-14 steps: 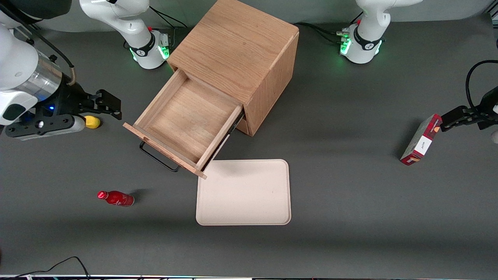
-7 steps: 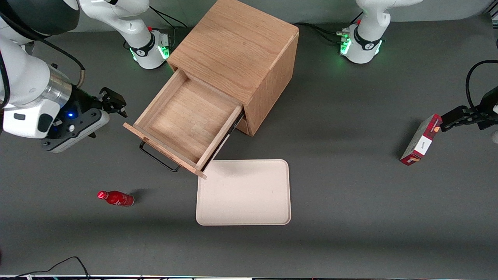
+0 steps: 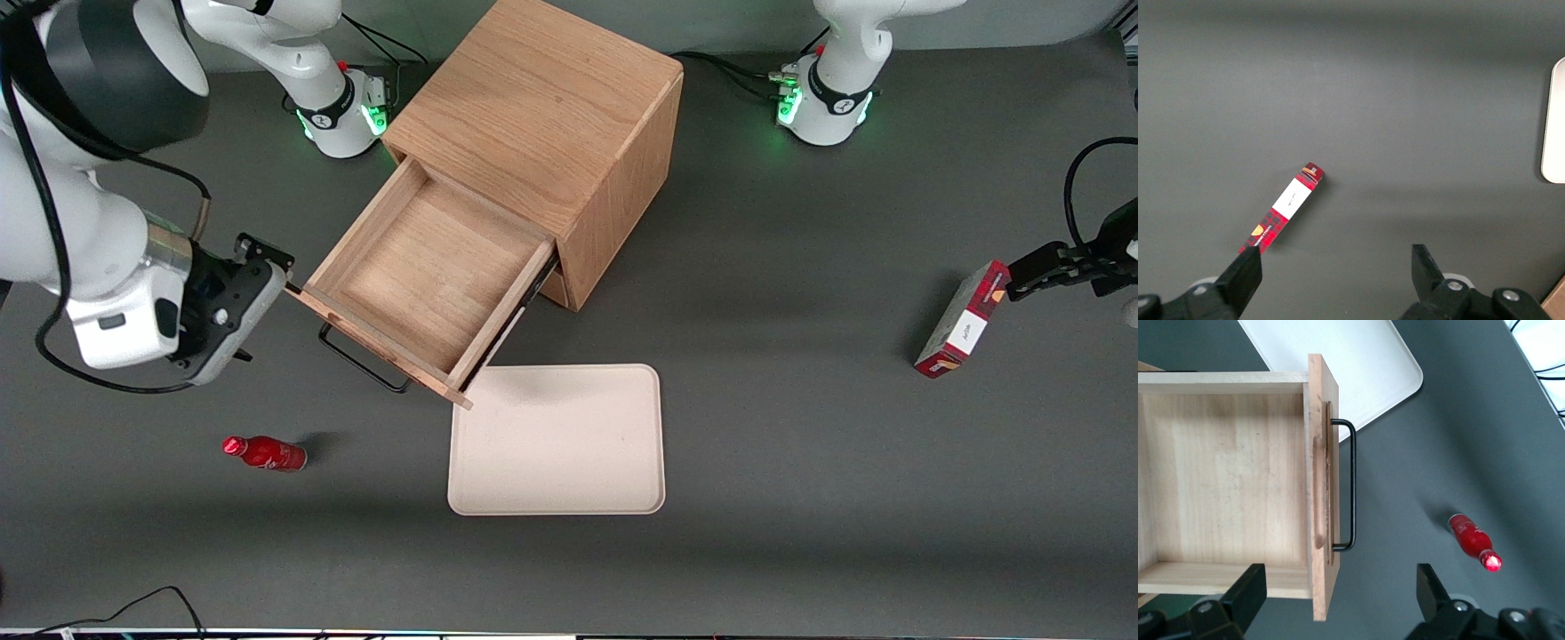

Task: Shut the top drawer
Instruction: 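Move the right gripper down toward the open drawer's black handle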

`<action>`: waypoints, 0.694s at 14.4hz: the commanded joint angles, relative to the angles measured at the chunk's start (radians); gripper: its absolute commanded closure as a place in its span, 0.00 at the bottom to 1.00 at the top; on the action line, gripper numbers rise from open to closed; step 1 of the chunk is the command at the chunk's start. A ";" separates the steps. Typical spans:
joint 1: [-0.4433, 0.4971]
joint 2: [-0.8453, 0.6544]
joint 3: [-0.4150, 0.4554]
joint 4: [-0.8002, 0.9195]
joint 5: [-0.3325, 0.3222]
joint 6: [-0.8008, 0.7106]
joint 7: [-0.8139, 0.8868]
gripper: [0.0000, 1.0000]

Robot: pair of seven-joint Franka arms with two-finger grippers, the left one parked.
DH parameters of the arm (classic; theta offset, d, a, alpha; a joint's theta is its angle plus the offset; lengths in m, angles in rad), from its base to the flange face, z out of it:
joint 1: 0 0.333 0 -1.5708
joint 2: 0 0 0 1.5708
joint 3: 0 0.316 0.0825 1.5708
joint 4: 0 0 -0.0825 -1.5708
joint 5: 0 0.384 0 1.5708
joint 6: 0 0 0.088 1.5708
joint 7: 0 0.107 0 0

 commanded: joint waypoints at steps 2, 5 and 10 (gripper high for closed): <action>-0.005 0.096 -0.007 0.048 0.014 0.022 -0.035 0.00; -0.005 0.162 -0.008 0.048 0.018 0.029 -0.025 0.00; -0.010 0.233 -0.007 0.038 0.021 0.029 -0.023 0.00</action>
